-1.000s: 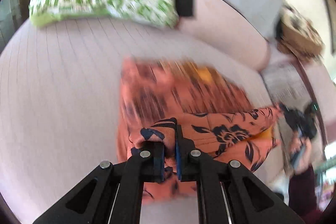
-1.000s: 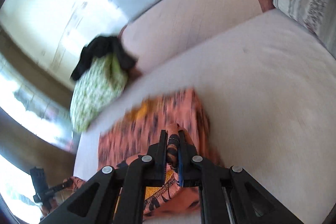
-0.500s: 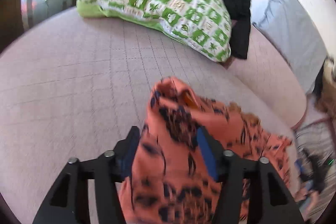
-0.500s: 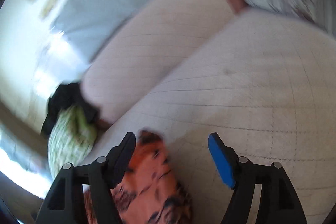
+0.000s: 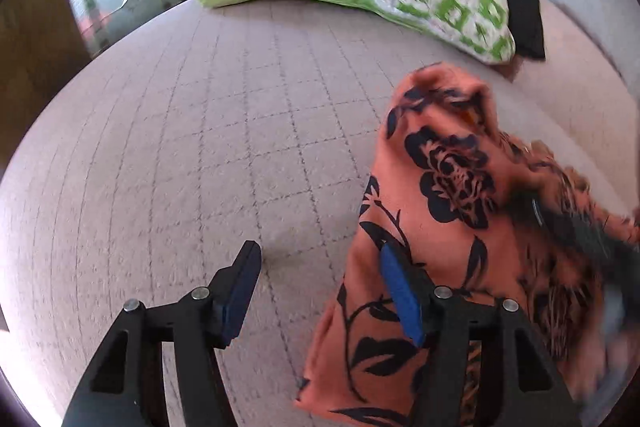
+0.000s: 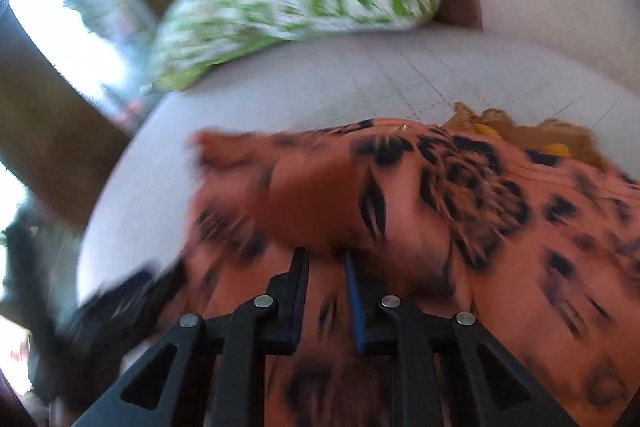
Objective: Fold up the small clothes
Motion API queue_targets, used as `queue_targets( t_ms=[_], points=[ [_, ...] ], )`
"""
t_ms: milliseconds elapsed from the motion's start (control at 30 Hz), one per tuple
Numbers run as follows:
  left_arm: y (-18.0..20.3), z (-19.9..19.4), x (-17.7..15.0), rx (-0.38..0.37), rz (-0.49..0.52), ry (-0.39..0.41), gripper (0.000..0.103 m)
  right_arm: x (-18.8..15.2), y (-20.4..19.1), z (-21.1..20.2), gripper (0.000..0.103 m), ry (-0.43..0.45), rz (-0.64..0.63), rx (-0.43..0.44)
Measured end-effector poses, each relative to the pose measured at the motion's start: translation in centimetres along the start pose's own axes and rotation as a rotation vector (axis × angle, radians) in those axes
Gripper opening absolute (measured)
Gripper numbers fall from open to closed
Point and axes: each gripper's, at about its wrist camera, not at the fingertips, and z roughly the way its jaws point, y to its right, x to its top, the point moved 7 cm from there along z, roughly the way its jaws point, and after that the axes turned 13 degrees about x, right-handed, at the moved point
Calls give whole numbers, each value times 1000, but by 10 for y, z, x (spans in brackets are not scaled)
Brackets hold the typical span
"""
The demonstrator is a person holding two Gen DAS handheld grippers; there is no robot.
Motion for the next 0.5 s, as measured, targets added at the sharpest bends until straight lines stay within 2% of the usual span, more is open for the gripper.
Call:
queue_targets(
  t_ms=[67,167,200,267,333,433,500],
  points=[
    [2,2,5,17,14,19,66,32,18,-1,13,128,112,44],
    [0,4,8,-1,5,4,66,58,47,-35,14,295,204,-30],
    [-2,5,10,-19,-8,-9,66,62,58,-53,19,328,226,-65],
    [-4,9,14,-46,-43,-31,66,58,65,-81,19,339,220,-40],
    [-8,10,18,-54,-73,-43,66,47,77,-110,19,337,208,-61],
    [-8,5,15,-44,-76,-34,66,8,109,-166,19,342,220,-124],
    [-6,3,13,-36,-64,-30,66,-27,141,-191,19,323,281,-171]
  ],
)
